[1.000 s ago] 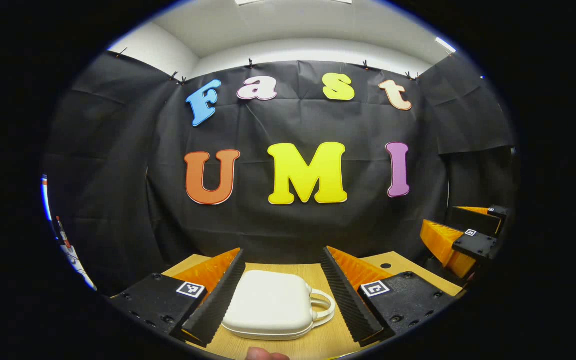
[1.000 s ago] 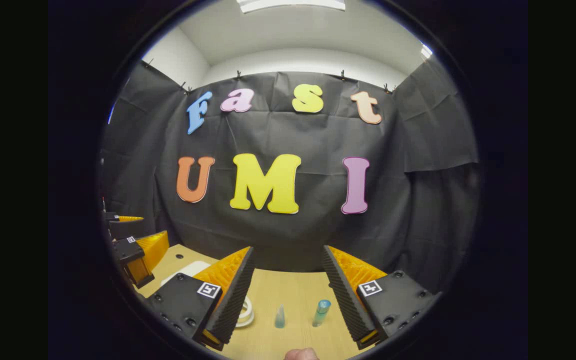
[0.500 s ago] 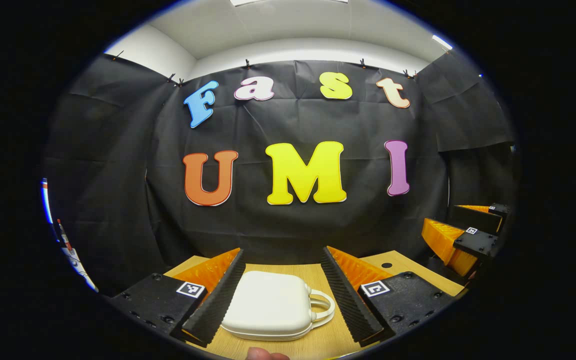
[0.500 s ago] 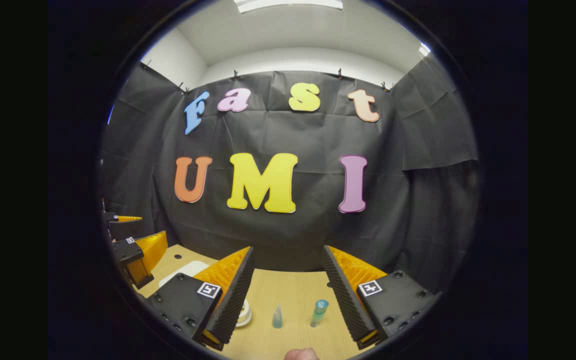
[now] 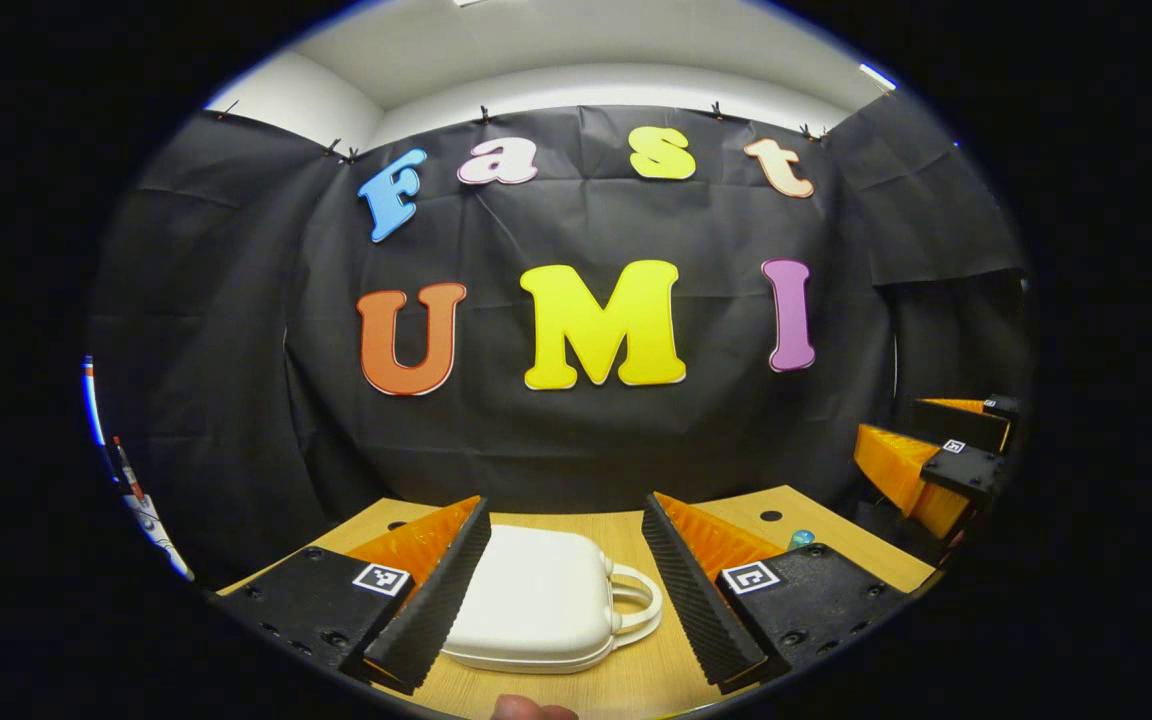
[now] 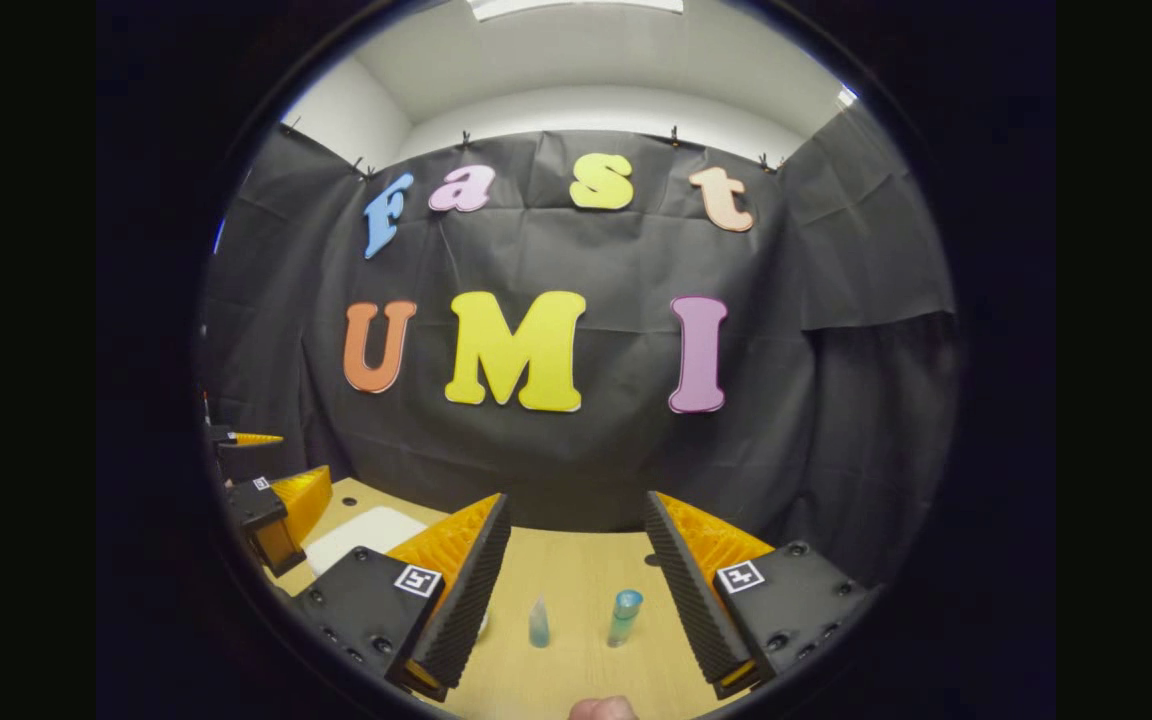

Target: First open the suitcase, pack the skin care products into it, and then close the suitcase.

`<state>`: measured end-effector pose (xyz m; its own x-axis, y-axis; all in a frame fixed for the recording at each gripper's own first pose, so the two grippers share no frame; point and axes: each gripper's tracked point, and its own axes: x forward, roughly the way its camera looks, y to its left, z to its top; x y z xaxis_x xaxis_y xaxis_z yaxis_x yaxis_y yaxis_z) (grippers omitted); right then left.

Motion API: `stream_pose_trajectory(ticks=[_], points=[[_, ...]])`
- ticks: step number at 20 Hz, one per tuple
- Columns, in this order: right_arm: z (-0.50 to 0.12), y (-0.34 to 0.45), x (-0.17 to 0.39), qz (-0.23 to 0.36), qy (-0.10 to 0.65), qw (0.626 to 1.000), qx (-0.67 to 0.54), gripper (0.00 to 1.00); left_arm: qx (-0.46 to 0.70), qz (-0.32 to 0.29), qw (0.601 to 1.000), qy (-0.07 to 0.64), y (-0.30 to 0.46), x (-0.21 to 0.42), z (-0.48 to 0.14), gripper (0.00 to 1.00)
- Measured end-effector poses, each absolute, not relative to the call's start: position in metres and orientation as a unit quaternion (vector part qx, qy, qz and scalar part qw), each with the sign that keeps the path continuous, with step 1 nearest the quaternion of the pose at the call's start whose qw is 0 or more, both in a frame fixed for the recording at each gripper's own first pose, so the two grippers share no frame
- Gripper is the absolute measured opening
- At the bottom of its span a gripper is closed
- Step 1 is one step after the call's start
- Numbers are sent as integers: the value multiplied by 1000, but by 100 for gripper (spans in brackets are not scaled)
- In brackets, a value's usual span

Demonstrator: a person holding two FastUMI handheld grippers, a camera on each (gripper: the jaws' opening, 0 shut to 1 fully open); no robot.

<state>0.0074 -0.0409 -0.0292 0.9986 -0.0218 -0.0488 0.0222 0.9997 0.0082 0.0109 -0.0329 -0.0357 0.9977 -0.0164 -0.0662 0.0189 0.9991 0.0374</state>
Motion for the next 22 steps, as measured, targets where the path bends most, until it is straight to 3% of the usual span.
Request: stream_pose_trajectory(ticks=[10,17,20,22], points=[[-63,-163,15,-68,57,996,-24,80,212,-125,961,130,-109,70,-167,99],[-93,-210,27,-83,86,993,-19,80,386,-125,880,246,-101,108,-261,98],[-100,-224,30,-90,91,992,-13,80,425,-123,859,259,-100,114,-271,96],[-108,-232,31,-94,99,991,-7,81,447,-126,844,269,-101,120,-278,89]])
